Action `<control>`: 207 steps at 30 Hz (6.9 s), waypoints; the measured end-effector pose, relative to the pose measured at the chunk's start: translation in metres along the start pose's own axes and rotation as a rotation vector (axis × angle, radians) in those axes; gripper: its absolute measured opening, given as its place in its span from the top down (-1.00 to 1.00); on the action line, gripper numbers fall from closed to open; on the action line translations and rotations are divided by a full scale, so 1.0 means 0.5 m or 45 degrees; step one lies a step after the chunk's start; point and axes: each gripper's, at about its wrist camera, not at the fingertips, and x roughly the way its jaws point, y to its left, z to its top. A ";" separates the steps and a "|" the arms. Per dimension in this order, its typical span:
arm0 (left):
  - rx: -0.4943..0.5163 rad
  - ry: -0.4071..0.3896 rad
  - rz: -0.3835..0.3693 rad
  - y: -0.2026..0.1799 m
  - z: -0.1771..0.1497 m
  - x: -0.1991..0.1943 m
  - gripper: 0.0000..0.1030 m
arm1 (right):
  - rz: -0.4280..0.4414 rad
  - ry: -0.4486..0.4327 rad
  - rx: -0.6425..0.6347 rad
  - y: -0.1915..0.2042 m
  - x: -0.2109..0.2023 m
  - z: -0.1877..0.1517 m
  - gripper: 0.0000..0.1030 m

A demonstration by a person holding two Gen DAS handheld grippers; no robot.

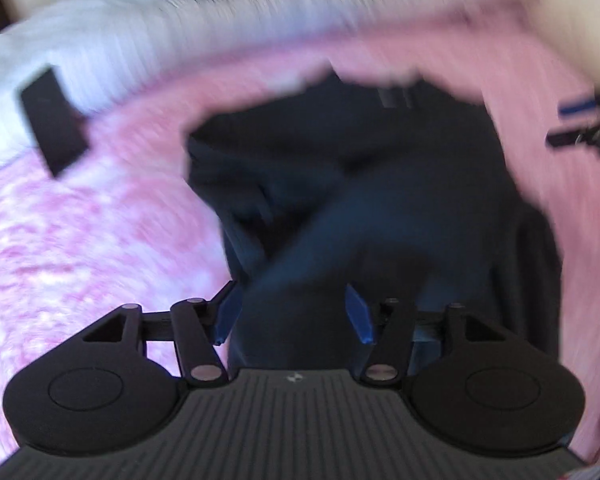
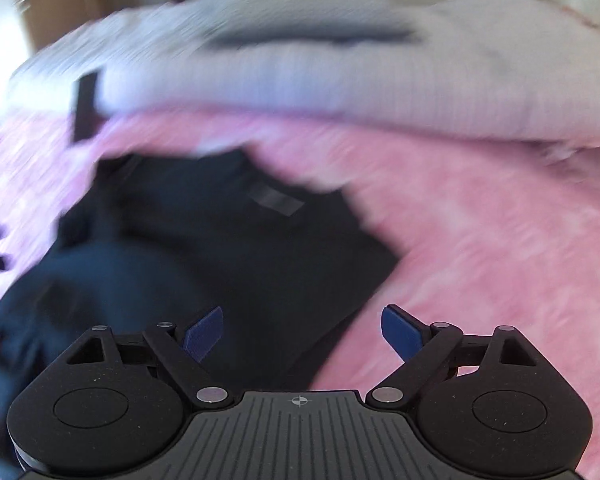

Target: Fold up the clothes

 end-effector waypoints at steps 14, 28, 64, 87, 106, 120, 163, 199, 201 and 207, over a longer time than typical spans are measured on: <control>-0.057 -0.080 -0.219 0.048 -0.050 -0.120 0.98 | 0.114 0.047 -0.258 0.272 -0.033 -0.102 -0.74; -0.110 -0.320 -0.623 -0.032 0.015 -0.304 0.99 | 0.028 -0.403 -0.282 0.421 -0.037 -0.060 -0.29; -0.098 0.036 -0.215 -0.155 -0.056 0.120 -0.08 | -0.270 0.063 0.449 -0.100 -0.135 -0.358 -0.62; -0.496 -0.114 0.515 0.633 -0.325 -0.301 0.37 | -0.217 0.161 0.332 0.363 -0.020 -0.248 -0.62; 0.140 0.025 -0.254 0.102 -0.473 -0.089 0.19 | -0.092 0.214 -0.756 0.707 -0.012 -0.446 -0.62; 0.137 0.019 -0.183 0.201 -0.441 -0.188 0.88 | 0.145 0.159 0.450 0.512 -0.043 -0.434 -0.61; 0.281 0.179 0.040 0.161 -0.455 -0.164 0.87 | 0.281 -0.024 1.111 0.530 -0.025 -0.465 0.11; 0.911 0.406 -0.021 -0.224 -0.645 -0.327 0.88 | 0.130 0.505 0.385 0.354 -0.374 -0.565 0.98; 0.847 0.466 0.012 -0.225 -0.654 -0.310 0.84 | 0.202 0.582 0.328 0.368 -0.341 -0.574 0.97; 0.675 0.593 0.075 -0.200 -0.666 -0.318 0.69 | 0.007 0.696 0.193 0.345 -0.326 -0.583 0.96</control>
